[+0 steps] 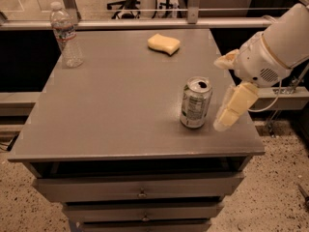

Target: Pick 7up can

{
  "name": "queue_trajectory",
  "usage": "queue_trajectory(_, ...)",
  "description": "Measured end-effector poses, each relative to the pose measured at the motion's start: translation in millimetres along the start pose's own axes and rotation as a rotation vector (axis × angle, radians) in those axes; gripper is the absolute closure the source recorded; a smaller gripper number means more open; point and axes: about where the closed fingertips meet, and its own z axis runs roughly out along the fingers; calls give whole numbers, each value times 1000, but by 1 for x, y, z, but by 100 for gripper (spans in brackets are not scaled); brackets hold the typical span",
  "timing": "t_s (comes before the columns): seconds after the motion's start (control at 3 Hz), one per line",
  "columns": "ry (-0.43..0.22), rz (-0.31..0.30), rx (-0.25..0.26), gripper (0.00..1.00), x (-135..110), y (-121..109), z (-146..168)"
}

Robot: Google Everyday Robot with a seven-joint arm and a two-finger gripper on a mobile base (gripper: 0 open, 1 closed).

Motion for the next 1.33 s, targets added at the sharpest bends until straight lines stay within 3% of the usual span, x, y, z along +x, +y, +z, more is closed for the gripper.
queue_trajectory(0.33,-113,2,-38,0,-16,0,20)
queue_trajectory(0.67,-206,11,-62,23,-27,1,32)
queue_trajectory(1.33,-283,33,-50,72,-31,-5,27)
